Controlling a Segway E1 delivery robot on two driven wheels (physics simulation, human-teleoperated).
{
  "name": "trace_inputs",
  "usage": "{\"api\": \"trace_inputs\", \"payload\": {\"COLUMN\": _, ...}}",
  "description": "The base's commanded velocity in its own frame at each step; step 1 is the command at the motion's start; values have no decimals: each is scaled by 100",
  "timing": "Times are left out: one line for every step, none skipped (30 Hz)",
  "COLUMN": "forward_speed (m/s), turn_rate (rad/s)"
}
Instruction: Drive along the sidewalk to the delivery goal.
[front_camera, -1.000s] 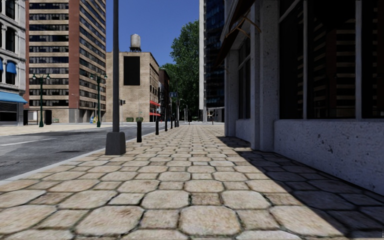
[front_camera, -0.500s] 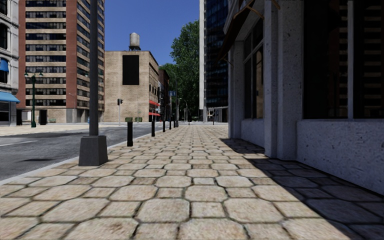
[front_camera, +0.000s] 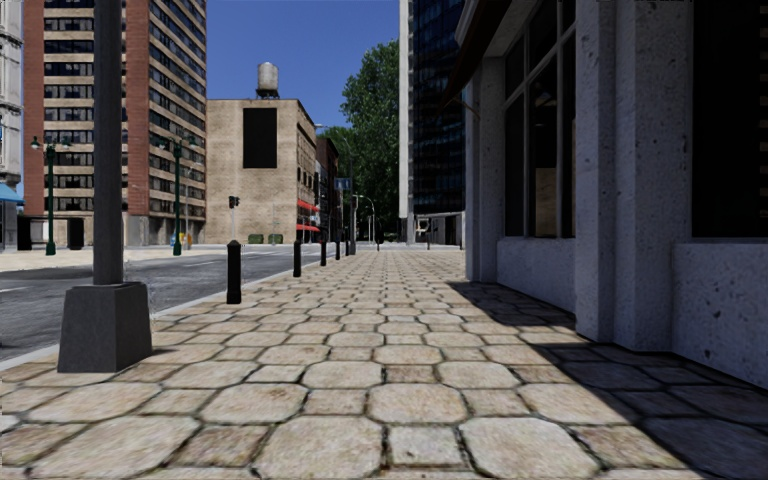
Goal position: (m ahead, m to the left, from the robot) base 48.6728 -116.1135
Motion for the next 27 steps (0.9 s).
{"api": "trace_inputs", "payload": {"forward_speed": 200, "turn_rate": 0}}
{"api": "trace_inputs", "payload": {"forward_speed": 200, "turn_rate": 0}}
{"api": "trace_inputs", "payload": {"forward_speed": 200, "turn_rate": 0}}
{"api": "trace_inputs", "payload": {"forward_speed": 200, "turn_rate": 0}}
{"api": "trace_inputs", "payload": {"forward_speed": 200, "turn_rate": 0}}
{"api": "trace_inputs", "payload": {"forward_speed": 200, "turn_rate": 0}}
{"api": "trace_inputs", "payload": {"forward_speed": 200, "turn_rate": 0}}
{"api": "trace_inputs", "payload": {"forward_speed": 200, "turn_rate": 0}}
{"api": "trace_inputs", "payload": {"forward_speed": 200, "turn_rate": 0}}
{"api": "trace_inputs", "payload": {"forward_speed": 200, "turn_rate": 0}}
{"api": "trace_inputs", "payload": {"forward_speed": 200, "turn_rate": 0}}
{"api": "trace_inputs", "payload": {"forward_speed": 200, "turn_rate": 0}}
{"api": "trace_inputs", "payload": {"forward_speed": 200, "turn_rate": 0}}
{"api": "trace_inputs", "payload": {"forward_speed": 200, "turn_rate": 0}}
{"api": "trace_inputs", "payload": {"forward_speed": 200, "turn_rate": 0}}
{"api": "trace_inputs", "payload": {"forward_speed": 200, "turn_rate": 0}}
{"api": "trace_inputs", "payload": {"forward_speed": 200, "turn_rate": 0}}
{"api": "trace_inputs", "payload": {"forward_speed": 200, "turn_rate": 0}}
{"api": "trace_inputs", "payload": {"forward_speed": 200, "turn_rate": 0}}
{"api": "trace_inputs", "payload": {"forward_speed": 200, "turn_rate": 0}}
{"api": "trace_inputs", "payload": {"forward_speed": 200, "turn_rate": 0}}
{"api": "trace_inputs", "payload": {"forward_speed": 200, "turn_rate": 0}}
{"api": "trace_inputs", "payload": {"forward_speed": 200, "turn_rate": 0}}
{"api": "trace_inputs", "payload": {"forward_speed": 200, "turn_rate": 0}}
{"api": "trace_inputs", "payload": {"forward_speed": 200, "turn_rate": 0}}
{"api": "trace_inputs", "payload": {"forward_speed": 200, "turn_rate": 0}}
{"api": "trace_inputs", "payload": {"forward_speed": 200, "turn_rate": 0}}
